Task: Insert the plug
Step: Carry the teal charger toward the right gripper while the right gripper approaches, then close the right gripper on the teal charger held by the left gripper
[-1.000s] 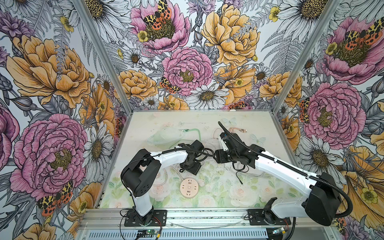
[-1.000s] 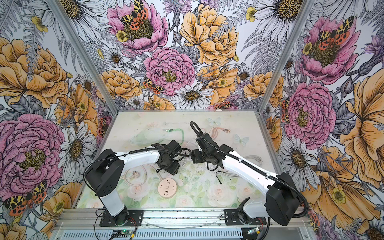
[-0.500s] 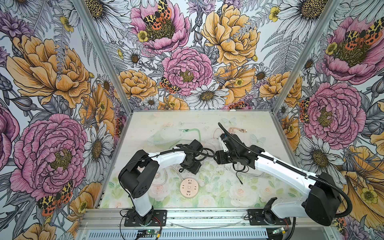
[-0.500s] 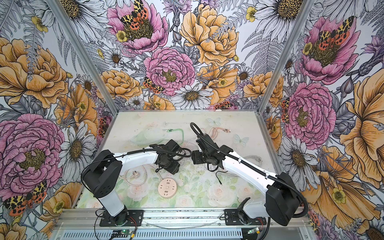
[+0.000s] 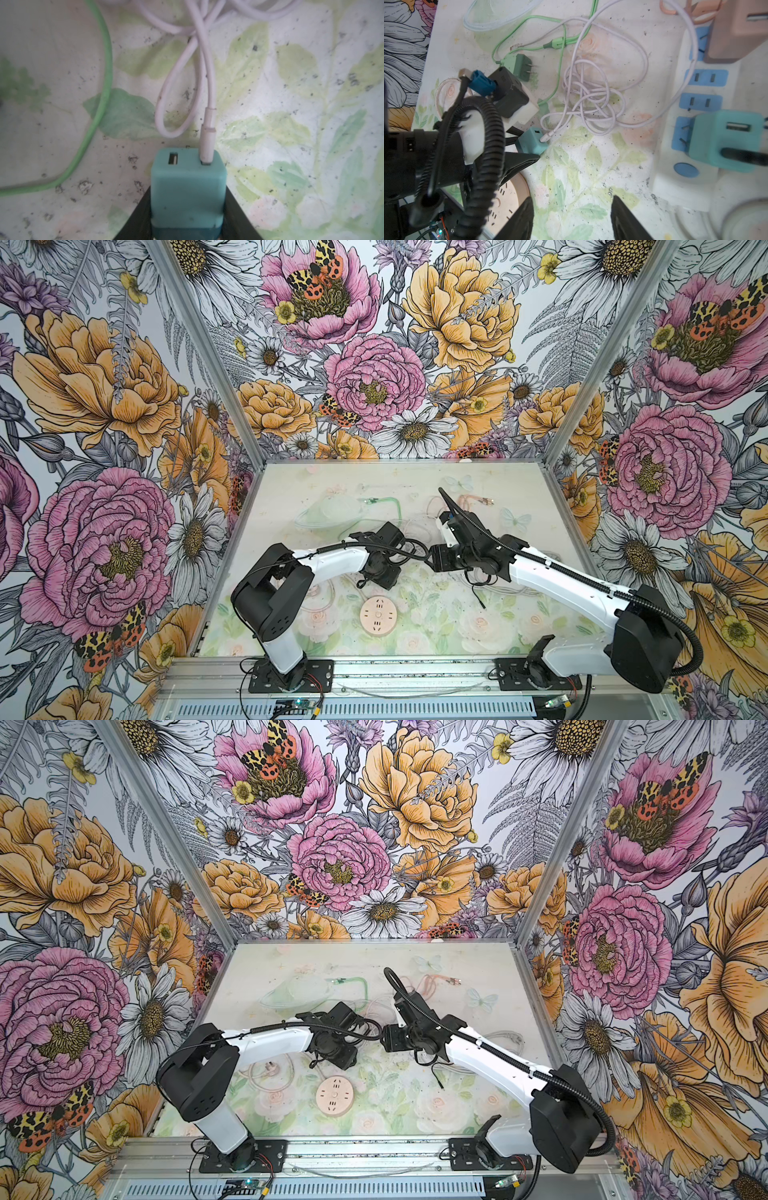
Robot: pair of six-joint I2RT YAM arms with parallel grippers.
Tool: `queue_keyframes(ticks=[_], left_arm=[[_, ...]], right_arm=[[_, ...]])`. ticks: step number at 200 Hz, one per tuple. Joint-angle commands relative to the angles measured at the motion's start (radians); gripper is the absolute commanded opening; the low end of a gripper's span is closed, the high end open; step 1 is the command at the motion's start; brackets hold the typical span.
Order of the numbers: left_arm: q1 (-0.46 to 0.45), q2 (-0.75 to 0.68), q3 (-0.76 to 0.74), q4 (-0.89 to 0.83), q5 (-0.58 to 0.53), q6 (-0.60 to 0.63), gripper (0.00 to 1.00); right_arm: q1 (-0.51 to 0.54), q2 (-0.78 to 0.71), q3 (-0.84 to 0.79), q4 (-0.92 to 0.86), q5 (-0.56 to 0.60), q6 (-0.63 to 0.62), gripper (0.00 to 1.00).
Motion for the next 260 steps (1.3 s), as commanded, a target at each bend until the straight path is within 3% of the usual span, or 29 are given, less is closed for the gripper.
queue_keyframes(ticks=[1, 103, 260], left_arm=[[-0.008, -0.085, -0.012, 0.065, 0.019, -0.011, 0.3], [-0.04, -0.336, -0.079, 0.145, 0.099, 0.049, 0.31], [-0.107, -0.413, -0.061, 0.173, 0.062, 0.129, 0.3]], right_arm=[[-0.004, -0.028, -0.035, 0.138, -0.122, 0.035, 0.6], [-0.057, -0.049, -0.12, 0.383, -0.353, 0.096, 0.63], [-0.054, 0.059, -0.093, 0.403, -0.495, 0.091, 0.56]])
